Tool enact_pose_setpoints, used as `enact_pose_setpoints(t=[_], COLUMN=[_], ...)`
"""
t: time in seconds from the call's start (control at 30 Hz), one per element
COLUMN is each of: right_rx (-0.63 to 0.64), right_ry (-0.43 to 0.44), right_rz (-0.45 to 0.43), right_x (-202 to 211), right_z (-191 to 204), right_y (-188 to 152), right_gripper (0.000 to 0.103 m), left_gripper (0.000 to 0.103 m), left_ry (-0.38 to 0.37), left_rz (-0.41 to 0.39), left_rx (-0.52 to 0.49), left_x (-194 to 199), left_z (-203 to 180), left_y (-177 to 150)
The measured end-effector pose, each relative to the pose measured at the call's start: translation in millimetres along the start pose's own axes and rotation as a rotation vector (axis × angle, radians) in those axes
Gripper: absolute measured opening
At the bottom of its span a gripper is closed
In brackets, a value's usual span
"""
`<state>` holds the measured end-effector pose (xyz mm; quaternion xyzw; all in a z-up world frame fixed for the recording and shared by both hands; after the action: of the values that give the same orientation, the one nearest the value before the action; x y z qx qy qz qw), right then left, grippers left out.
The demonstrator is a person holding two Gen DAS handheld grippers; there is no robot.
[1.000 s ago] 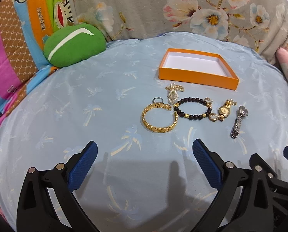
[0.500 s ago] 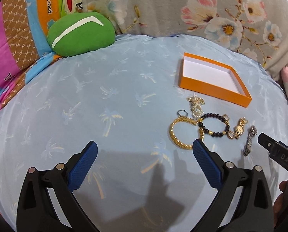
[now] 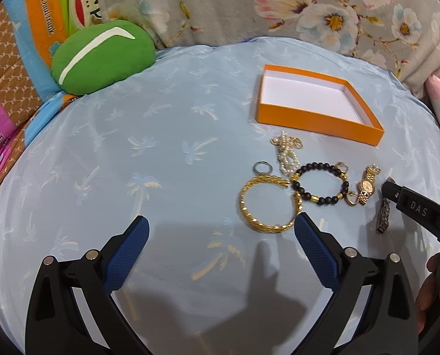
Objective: Organize jewelry
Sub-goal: 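Grasp the silver watch with the right tool while the left tool grasps the gold cuff bracelet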
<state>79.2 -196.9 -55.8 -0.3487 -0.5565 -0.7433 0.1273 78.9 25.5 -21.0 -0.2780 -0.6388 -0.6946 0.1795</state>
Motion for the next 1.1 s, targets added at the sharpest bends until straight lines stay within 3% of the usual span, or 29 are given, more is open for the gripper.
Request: enact_pose_setpoints(t=[0.23, 0.63, 0.87, 1.1], right_rx=[0.045, 0.058, 0.053, 0.062], right_ry=[0.0, 0.006, 0.019, 0.029], right_rz=[-0.019, -0.035, -0.034, -0.036], right_x=[3.6, 7.3, 7.0, 7.6], right_z=[-3.1, -8.4, -9.4, -5.9], right_y=[-3.0, -6.1, -6.2, -6.8], right_gripper=[0.024, 0.024, 0.024, 0.024], left_gripper=[0.096, 0.096, 0.086, 0.059], left_ry=[-0.03, 0.002, -0.02, -0.06], left_rz=[0.035, 0.067, 0.095, 0.065], left_rx=[-0.018, -0.042, -0.012, -0.038], left_x=[-11.7, -34.9, -43.2, -35.6], left_z=[-13.9, -25.0, -26.0, -35.4], left_y=[-2.5, -0.6, 0.1, -0.1])
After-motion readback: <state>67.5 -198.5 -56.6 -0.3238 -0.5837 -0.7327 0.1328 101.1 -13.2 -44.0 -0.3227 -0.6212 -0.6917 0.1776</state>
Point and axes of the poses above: each gripper's, at about its wrist camera, not at the fingertips, and x roughly against the way its jaws point, z to its left, y to its top, the point moved 4 cm from there along -x, roughly the way its jaws point, and after that the axes turned 8 degrees about -z, right-handed, at the moved point
